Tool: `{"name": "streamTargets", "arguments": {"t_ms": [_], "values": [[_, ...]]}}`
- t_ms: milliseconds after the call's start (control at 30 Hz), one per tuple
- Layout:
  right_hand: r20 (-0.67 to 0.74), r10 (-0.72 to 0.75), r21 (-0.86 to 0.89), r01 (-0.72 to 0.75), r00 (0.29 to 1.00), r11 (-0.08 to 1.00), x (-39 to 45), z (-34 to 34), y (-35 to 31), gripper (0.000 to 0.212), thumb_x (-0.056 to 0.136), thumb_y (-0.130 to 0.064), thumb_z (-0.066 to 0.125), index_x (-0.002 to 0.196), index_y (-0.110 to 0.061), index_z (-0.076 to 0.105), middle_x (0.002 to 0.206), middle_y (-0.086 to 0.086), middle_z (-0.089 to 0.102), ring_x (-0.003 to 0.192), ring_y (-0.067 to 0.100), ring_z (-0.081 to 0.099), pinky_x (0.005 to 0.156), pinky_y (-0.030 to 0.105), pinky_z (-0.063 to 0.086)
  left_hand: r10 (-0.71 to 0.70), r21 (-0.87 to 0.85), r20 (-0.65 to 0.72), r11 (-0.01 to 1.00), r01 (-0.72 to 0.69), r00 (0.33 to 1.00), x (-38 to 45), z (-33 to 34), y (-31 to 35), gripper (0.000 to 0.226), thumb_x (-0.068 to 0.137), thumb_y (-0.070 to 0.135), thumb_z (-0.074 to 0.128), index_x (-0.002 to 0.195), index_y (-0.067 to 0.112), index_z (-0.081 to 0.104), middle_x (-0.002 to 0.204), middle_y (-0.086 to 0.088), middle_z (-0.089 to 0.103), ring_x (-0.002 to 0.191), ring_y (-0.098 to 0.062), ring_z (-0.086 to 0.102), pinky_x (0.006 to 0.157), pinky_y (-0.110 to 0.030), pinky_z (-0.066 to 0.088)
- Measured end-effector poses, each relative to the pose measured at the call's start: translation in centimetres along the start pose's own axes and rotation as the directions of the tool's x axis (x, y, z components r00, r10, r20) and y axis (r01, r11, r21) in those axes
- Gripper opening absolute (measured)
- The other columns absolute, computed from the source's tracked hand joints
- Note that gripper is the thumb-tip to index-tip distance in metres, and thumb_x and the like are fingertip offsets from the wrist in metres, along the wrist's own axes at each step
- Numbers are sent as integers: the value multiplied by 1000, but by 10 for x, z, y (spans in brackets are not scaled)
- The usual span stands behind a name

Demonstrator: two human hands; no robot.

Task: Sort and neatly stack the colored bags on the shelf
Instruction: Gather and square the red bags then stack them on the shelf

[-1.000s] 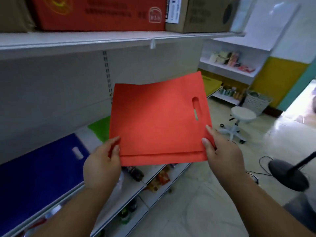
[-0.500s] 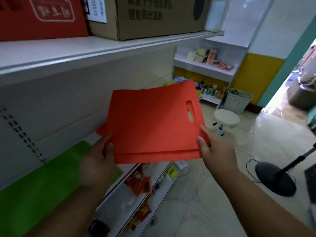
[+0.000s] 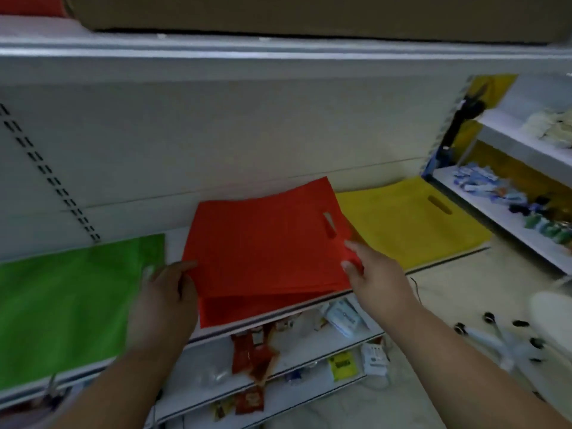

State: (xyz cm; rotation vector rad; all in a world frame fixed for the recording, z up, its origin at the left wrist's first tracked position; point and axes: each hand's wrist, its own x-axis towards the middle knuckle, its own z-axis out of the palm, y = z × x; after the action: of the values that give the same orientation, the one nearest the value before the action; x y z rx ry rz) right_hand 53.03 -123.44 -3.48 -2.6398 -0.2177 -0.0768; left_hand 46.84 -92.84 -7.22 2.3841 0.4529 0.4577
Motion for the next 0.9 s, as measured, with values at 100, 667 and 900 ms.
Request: {"name": "streamTargets", "arguments": {"t_ms": [100, 667, 900], "values": [[132, -28, -46, 34, 991, 998, 20, 2, 20, 46, 101, -33, 48, 145, -22, 42, 141, 1, 53, 123, 21, 53, 97, 33, 45, -23, 179, 9, 984, 21, 1000, -13, 10, 16, 30, 96, 15, 50, 121, 20, 66, 113, -10, 64, 76, -30, 63, 66, -36, 53], [186, -146, -415, 212, 972, 885, 45, 12, 24, 23, 96, -41, 51, 101, -20, 56, 106, 3, 57, 86, 24, 58, 69, 34, 48, -75, 568, 163, 823, -31, 984, -27, 30, 24, 24, 97, 35, 44, 108, 25, 63, 98, 2, 52, 78, -19, 60, 64, -34, 55], [140, -412, -283, 435, 900, 855, 14, 10, -70, 40, 93, -46, 51, 124, -21, 53, 115, 4, 53, 103, 28, 56, 82, 38, 48, 7, 393, 49, 919, -25, 999, -52, -16, -5, 25, 87, 32, 67, 110, 22, 67, 100, -3, 63, 71, -25, 65, 56, -33, 52]]}}
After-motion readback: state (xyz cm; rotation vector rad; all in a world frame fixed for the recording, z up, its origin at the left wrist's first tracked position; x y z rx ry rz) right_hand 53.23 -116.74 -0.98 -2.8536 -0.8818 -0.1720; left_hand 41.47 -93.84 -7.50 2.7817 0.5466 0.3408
